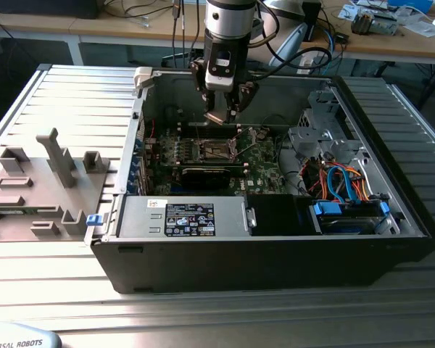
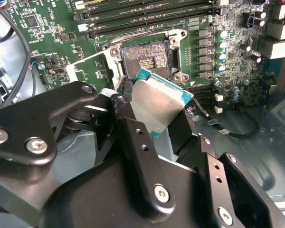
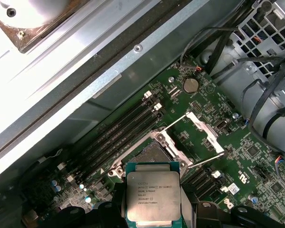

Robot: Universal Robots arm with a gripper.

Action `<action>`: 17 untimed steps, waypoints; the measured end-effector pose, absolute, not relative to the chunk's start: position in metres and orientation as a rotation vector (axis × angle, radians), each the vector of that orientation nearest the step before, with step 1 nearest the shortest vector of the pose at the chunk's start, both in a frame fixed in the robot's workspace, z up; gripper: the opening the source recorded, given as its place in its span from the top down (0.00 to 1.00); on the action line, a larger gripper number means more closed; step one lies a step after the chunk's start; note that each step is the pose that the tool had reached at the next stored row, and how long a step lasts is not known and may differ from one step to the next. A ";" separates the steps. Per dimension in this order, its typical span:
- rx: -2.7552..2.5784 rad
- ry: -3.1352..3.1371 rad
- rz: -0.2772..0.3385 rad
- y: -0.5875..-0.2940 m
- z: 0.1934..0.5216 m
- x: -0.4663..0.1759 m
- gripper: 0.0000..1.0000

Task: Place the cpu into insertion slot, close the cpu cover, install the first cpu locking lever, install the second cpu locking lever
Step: 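Place the cpu into insertion slot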

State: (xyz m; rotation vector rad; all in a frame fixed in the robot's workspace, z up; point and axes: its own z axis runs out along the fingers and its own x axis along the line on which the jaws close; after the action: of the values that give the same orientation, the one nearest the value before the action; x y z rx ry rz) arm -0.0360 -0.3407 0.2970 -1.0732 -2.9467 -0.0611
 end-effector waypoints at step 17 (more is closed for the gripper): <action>-1.087 -2.942 -0.061 -0.341 0.297 -0.036 0.46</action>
State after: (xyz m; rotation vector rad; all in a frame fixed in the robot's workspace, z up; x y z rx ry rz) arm -0.0360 -0.3407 0.2970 -1.0873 -2.9417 -0.0611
